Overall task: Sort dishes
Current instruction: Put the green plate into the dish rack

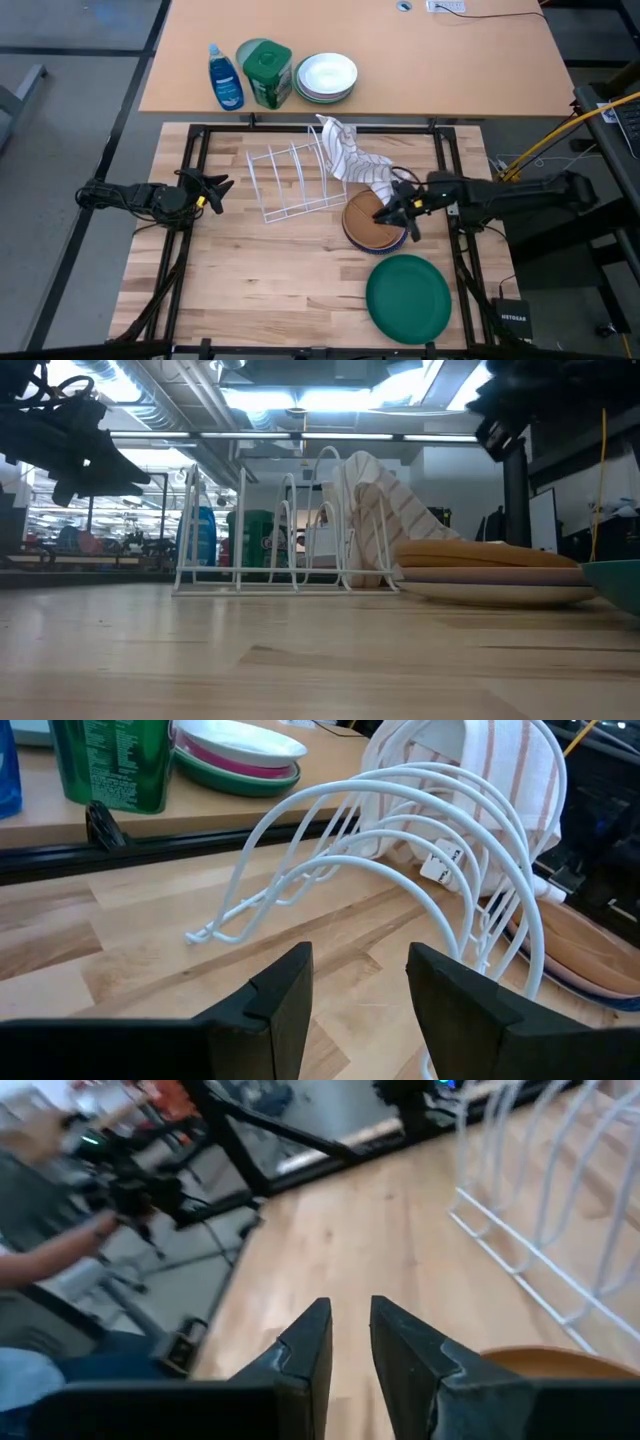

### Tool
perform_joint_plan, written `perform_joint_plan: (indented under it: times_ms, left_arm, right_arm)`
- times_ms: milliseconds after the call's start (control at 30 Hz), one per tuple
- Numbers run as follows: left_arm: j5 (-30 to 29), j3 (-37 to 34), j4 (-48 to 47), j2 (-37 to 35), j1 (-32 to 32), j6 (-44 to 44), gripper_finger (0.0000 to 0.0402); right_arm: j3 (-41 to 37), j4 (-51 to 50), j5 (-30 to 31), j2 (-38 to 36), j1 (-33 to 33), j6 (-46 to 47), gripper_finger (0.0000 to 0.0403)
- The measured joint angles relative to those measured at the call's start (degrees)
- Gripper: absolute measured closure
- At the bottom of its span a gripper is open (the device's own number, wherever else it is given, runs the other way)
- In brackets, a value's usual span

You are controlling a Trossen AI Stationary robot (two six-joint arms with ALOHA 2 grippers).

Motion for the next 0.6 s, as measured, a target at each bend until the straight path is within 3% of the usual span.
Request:
perform_joint_plan:
  times_ms: [233, 400, 600]
  left_arm:
    - [0.00, 0.00, -0.04, 0.00, 0.00, -0.15, 0.0247]
    - [0.00, 0.00, -0.04, -0.01, -0.01, -0.23, 0.0247]
    - [0.00, -0.02, -0.15, 0.00, 0.00, -0.23, 0.0247]
  right_arm:
    - [1.79, -0.62, 0.31, 8.53, 0.00, -0.94, 0.0326]
    - [4.85, -6.96, -0.69, 13.11, 0.02, -1.01, 0.0326]
    - [8.95, -13.41, -0.62, 17.46, 0.01, -4.32, 0.0281]
